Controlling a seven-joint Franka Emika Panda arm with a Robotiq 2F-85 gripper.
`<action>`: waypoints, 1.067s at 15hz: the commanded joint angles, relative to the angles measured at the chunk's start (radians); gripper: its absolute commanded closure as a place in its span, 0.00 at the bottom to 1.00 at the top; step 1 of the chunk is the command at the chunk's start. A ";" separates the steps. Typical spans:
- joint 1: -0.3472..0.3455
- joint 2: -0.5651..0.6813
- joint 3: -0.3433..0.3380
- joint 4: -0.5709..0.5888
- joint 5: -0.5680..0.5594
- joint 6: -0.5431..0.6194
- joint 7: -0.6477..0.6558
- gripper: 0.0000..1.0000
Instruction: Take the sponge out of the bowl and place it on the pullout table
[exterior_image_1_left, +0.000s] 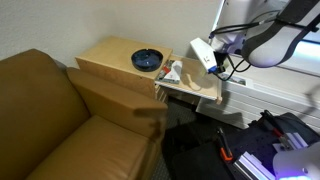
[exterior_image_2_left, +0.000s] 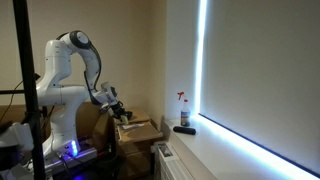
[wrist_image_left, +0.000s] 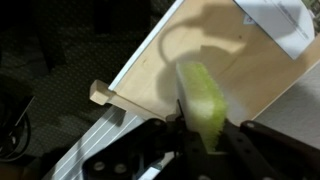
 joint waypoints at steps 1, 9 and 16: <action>-0.099 0.152 -0.074 0.040 -0.052 0.271 0.078 0.97; -0.657 0.305 0.444 0.463 -0.048 0.331 -0.050 0.97; -1.089 0.462 0.901 0.604 -0.282 0.230 -0.090 0.97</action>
